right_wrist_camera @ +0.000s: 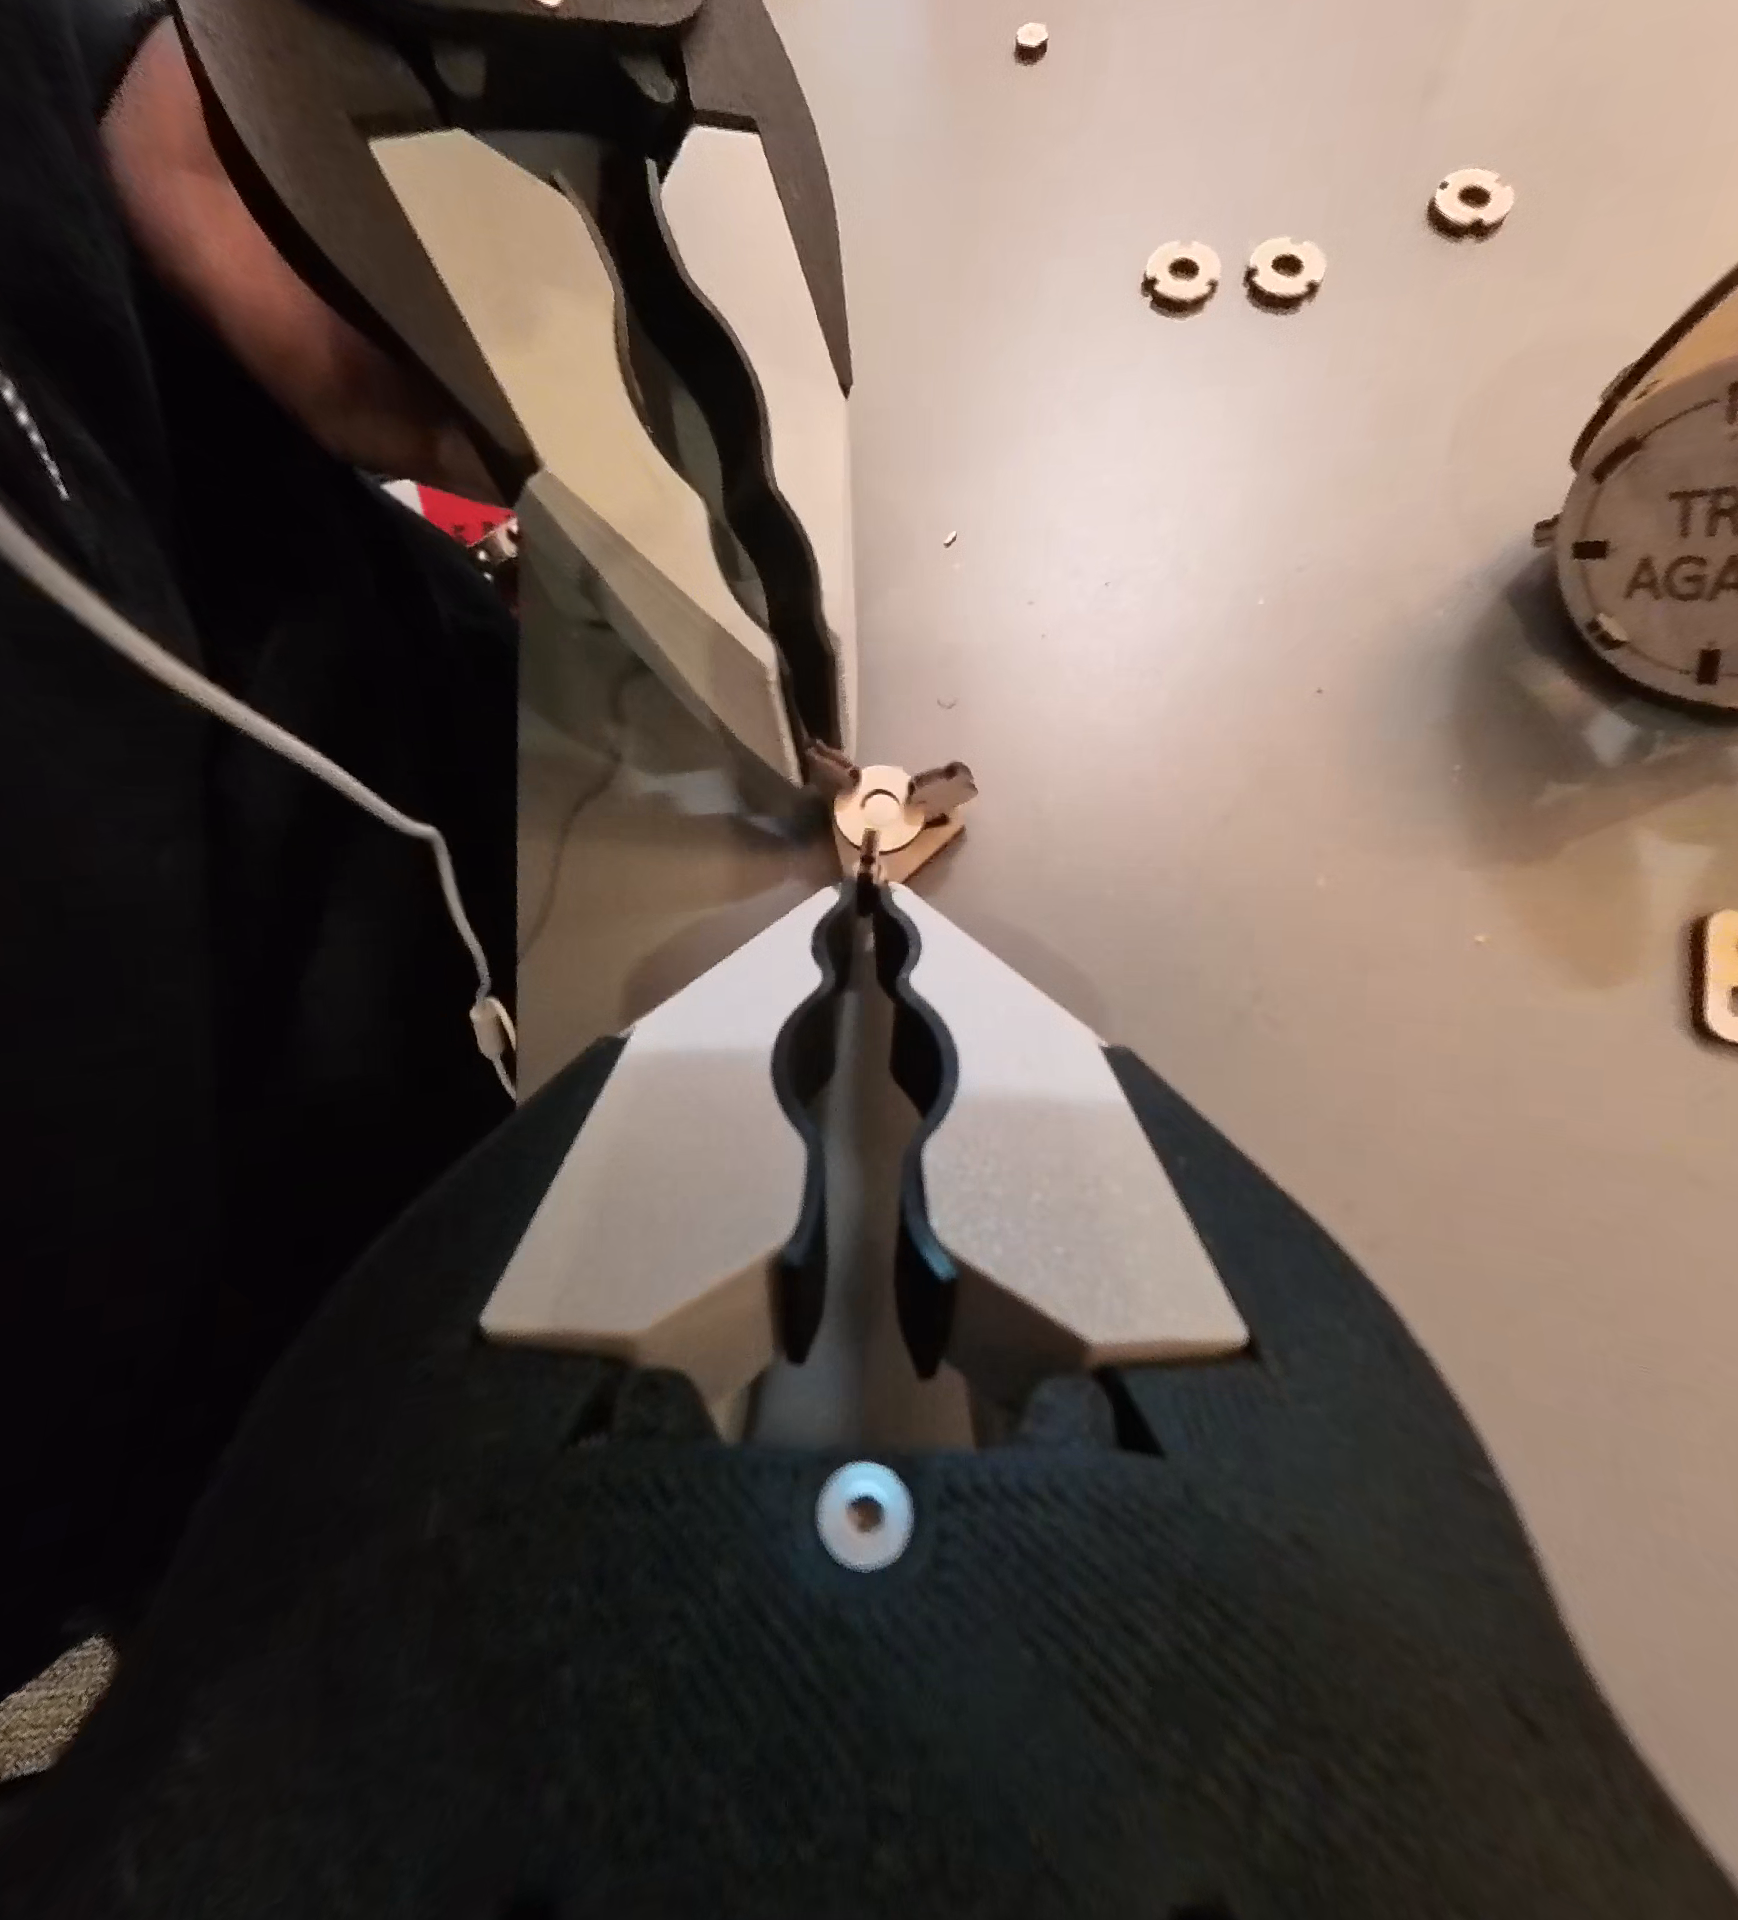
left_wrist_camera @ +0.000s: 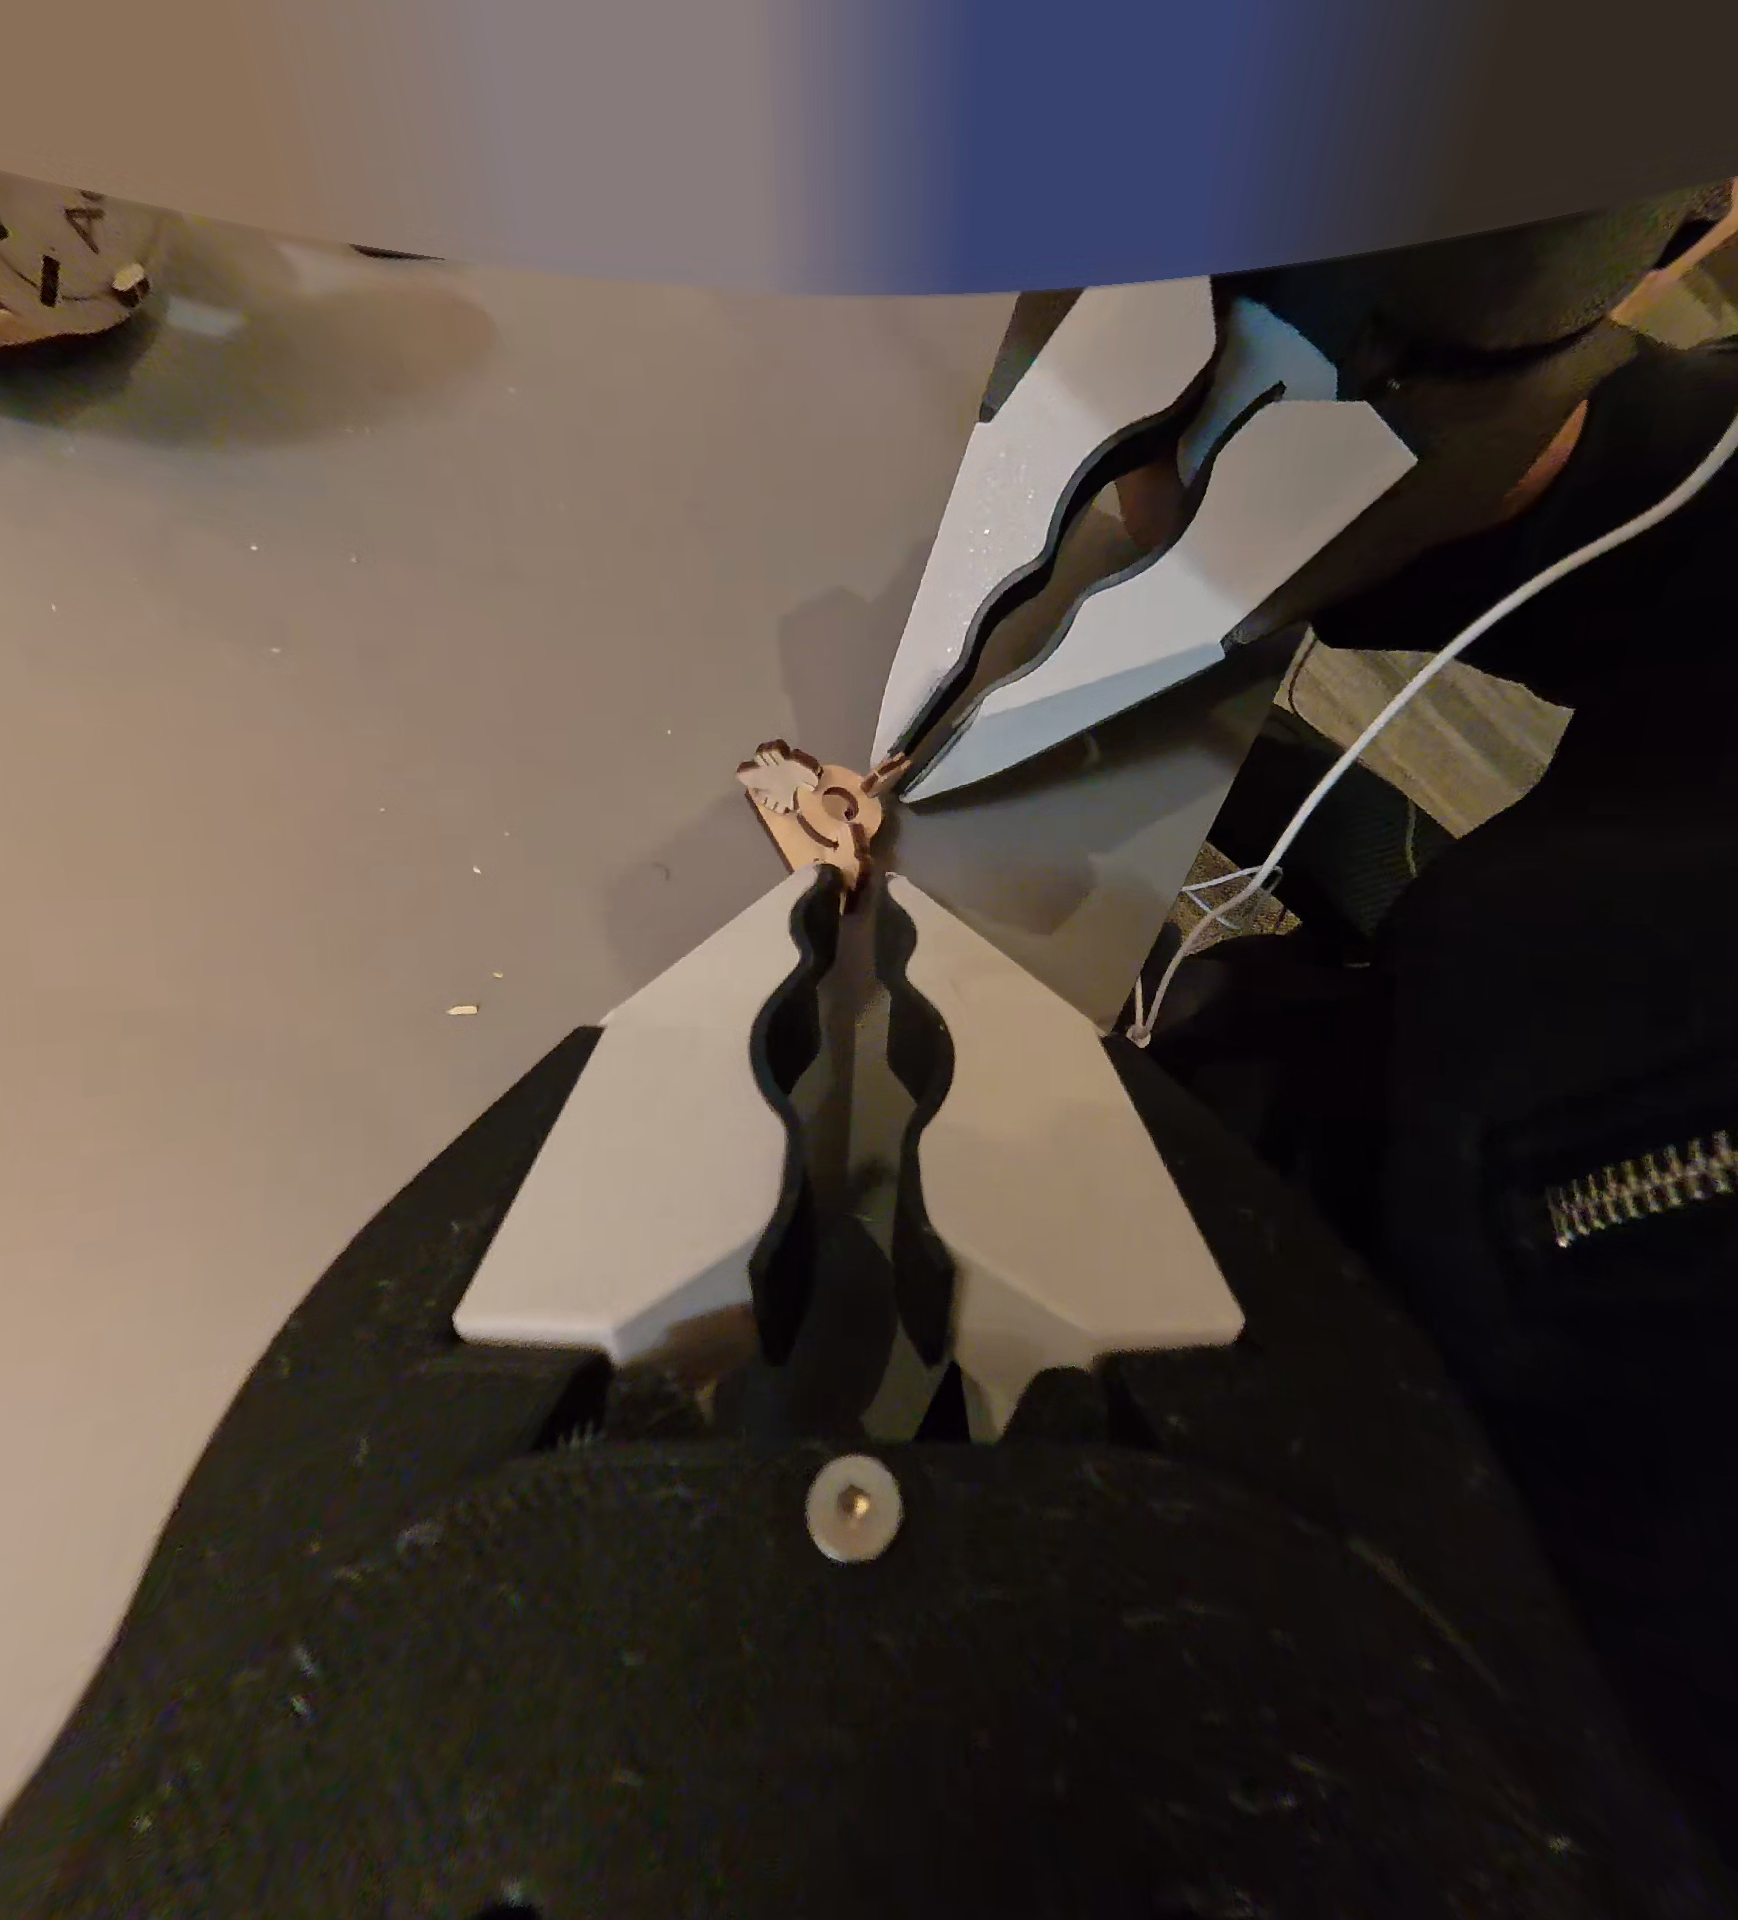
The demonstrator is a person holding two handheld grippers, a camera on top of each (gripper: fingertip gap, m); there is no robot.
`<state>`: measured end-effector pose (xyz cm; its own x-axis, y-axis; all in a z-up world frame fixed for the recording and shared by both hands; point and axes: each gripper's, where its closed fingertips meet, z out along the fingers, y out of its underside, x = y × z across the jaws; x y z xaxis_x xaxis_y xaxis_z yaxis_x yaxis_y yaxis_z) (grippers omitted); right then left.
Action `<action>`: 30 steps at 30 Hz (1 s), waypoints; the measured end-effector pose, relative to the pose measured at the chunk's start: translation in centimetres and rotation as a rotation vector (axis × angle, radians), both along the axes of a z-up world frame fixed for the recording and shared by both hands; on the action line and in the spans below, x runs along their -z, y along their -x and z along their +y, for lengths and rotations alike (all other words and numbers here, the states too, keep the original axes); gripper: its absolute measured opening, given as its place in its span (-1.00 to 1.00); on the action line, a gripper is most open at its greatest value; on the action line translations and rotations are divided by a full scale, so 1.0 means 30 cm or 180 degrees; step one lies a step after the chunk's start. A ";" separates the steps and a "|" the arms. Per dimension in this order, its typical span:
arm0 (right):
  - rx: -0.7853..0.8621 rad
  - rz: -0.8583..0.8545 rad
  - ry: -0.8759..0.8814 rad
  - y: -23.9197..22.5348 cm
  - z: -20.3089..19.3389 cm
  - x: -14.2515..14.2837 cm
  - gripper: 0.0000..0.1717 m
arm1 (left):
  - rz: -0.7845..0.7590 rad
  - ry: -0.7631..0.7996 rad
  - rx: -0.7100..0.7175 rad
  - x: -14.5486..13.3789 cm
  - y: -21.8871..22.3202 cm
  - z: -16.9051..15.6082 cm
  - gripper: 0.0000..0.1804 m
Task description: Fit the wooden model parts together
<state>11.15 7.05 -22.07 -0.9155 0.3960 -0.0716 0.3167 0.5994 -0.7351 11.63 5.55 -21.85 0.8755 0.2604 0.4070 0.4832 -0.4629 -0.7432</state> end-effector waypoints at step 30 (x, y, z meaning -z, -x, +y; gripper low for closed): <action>0.0135 -0.0164 0.0269 0.003 0.000 0.002 -0.99 | 0.0028 0.0014 -0.0025 0.000 0.015 0.003 -0.96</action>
<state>11.05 7.04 -22.11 -0.8922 0.4249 -0.1528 0.3792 0.5213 -0.7645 11.17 5.65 -21.84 0.8770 0.2690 0.3982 0.4803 -0.4624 -0.7454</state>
